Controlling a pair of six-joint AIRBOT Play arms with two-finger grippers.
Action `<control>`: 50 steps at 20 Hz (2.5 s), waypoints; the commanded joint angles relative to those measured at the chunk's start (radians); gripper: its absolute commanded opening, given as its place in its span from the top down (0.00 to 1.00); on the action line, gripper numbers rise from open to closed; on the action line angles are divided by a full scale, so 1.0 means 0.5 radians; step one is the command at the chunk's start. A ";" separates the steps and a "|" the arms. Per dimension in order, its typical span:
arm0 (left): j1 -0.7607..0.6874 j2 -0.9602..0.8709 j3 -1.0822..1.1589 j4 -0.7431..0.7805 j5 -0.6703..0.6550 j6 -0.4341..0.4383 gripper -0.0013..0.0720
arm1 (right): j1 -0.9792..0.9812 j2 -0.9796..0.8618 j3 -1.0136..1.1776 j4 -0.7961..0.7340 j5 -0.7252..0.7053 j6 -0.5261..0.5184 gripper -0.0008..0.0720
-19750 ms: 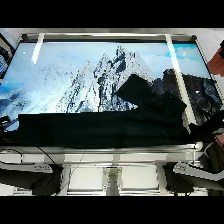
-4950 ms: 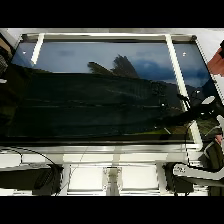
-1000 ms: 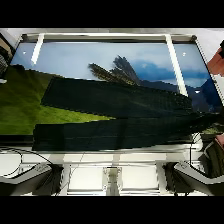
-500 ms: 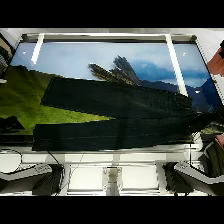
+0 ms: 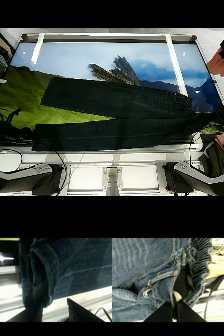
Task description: Fold the clothes and pants, and hang the long-sleeved shirts on hangers.
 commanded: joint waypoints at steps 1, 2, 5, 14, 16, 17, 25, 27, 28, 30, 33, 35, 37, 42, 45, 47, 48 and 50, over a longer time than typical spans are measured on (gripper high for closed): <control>-0.002 -0.002 -0.017 -0.076 0.058 0.014 0.52 | 0.002 -0.001 -0.005 0.000 -0.005 -0.001 0.95; -0.001 -0.002 -0.017 -0.074 0.072 0.014 0.52 | 0.002 -0.001 -0.005 0.000 -0.002 -0.001 0.95; -0.001 -0.009 -0.038 -0.060 0.085 0.013 0.81 | 0.002 -0.001 -0.004 0.003 0.002 -0.001 0.95; 0.000 -0.028 -0.172 0.014 -0.024 0.013 0.95 | 0.002 0.000 -0.004 0.005 0.011 -0.009 0.95; 0.024 -0.021 -0.045 -0.206 -0.049 0.014 0.95 | 0.003 -0.001 -0.004 0.040 0.195 -0.085 0.96; 0.049 -0.013 0.037 -0.361 -0.050 0.020 0.95 | 0.014 -0.002 -0.003 0.139 0.345 -0.185 0.96; 0.535 0.089 0.691 -1.641 0.081 0.066 0.95 | 0.102 0.002 0.262 0.439 0.510 -0.381 0.96; 0.610 0.124 0.700 -1.664 0.151 0.060 0.95 | 0.070 0.002 0.265 0.385 0.460 -0.365 0.96; 0.622 0.128 0.700 -1.667 0.156 0.060 0.95 | 0.067 0.002 0.265 0.298 0.413 -0.327 0.96; 0.619 0.128 0.700 -1.667 0.171 0.059 0.95 | 0.041 0.002 0.264 0.108 0.286 -0.229 0.96; 0.620 0.130 0.700 -1.665 0.199 0.058 0.95 | -0.089 0.001 0.263 -0.015 0.132 -0.105 0.96; 0.618 0.130 0.700 -1.667 0.206 0.056 0.95 | -0.152 0.001 0.262 0.007 0.102 -0.102 0.96; 0.614 0.130 0.700 -1.667 0.206 0.018 0.95 | -0.155 0.001 0.262 0.046 0.098 -0.105 0.96; 0.579 0.130 0.700 -1.456 0.207 -0.140 0.96 | -0.147 -0.005 0.262 -0.118 0.108 0.018 0.96; 0.385 0.130 0.697 -0.848 0.237 -0.290 0.96 | -0.147 -0.032 0.193 -0.194 0.087 0.053 0.96; 0.287 0.130 0.697 -0.811 0.275 -0.307 0.95 | -0.147 -0.061 0.130 -0.326 0.053 0.099 0.96; 0.246 0.130 0.696 -0.794 0.300 -0.343 0.96 | -0.147 -0.077 0.117 -0.373 0.047 0.108 0.96; 0.145 0.130 0.697 -0.698 0.357 -0.457 0.96 | -0.146 -0.107 0.117 -0.338 0.037 0.114 0.96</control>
